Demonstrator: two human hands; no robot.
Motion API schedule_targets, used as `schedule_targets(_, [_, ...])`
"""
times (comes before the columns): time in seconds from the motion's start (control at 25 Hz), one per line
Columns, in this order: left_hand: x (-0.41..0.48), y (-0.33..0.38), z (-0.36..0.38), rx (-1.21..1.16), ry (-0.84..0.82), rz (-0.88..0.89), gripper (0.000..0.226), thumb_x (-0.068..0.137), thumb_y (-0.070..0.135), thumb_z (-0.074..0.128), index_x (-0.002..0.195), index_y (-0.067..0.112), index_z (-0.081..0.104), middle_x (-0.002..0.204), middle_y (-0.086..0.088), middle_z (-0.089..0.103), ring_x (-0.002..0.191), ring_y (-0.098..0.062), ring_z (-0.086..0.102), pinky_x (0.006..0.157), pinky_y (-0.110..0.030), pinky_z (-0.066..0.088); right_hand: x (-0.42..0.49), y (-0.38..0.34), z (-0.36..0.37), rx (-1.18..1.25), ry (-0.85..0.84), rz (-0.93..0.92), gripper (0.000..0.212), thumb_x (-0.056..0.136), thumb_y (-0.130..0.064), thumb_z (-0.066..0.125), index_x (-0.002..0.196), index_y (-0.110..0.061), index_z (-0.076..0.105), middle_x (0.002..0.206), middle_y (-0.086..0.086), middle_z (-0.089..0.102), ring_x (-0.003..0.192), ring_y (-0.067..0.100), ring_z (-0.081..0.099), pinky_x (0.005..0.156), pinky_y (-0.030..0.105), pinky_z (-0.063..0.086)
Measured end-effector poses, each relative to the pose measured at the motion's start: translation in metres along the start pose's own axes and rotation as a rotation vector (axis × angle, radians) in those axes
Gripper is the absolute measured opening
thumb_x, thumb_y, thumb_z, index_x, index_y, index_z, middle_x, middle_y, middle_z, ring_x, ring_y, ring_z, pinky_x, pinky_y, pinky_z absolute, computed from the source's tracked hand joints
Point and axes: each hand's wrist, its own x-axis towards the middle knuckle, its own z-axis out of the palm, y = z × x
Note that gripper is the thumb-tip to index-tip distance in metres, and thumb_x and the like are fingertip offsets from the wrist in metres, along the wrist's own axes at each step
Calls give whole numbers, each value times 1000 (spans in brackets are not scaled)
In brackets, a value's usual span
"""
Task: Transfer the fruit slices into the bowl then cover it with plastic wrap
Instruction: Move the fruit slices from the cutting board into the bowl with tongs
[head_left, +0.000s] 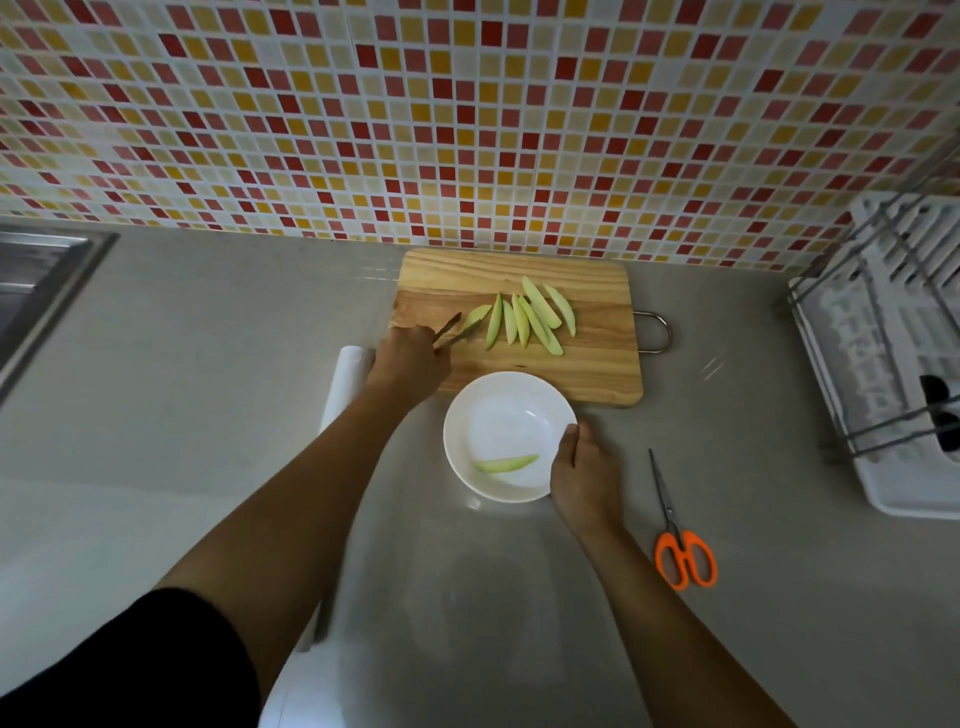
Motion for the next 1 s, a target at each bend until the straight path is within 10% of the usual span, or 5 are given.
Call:
schedule_targets(0.36, [0,-5,-4,-111,108,170,25,92,19,51,100,7,72,89,-22,70,82,-40,62,73,-36,46,-1,1,-1,19,-9,8,36,99,-28,28,114,-9,54,107,18,66,97,37,61,73,35,43])
schedule_targets(0.52, [-26,-23,-43,-378,-123,517,23,88,13,63,109,12,72,97,3,70,77,0,60,72,-8,44,-1,1,-3,56,-38,11,38,99,-31,26,120,-13,53,112,17,65,103,37,59,81,39,46])
schedule_targets(0.64, [-45,-18,-38,-11,-295,673,30,87,18,61,116,23,69,107,1,73,93,-16,66,84,-28,52,-1,2,-3,49,-29,7,38,99,-31,27,117,-12,54,111,19,65,102,38,59,80,38,44])
schedule_targets(0.76, [-58,-2,-26,243,-306,668,36,89,27,55,124,28,62,106,-1,73,99,-23,65,84,-34,51,-1,2,-3,59,-29,3,38,99,-31,27,116,-11,55,111,20,65,102,39,59,82,39,45])
schedule_targets(1.0, [-20,3,-37,-191,29,382,26,88,20,58,109,8,69,99,-16,72,83,-30,61,71,-26,39,-1,2,-2,68,-33,16,39,99,-31,27,120,-12,53,112,19,65,102,38,59,80,38,44])
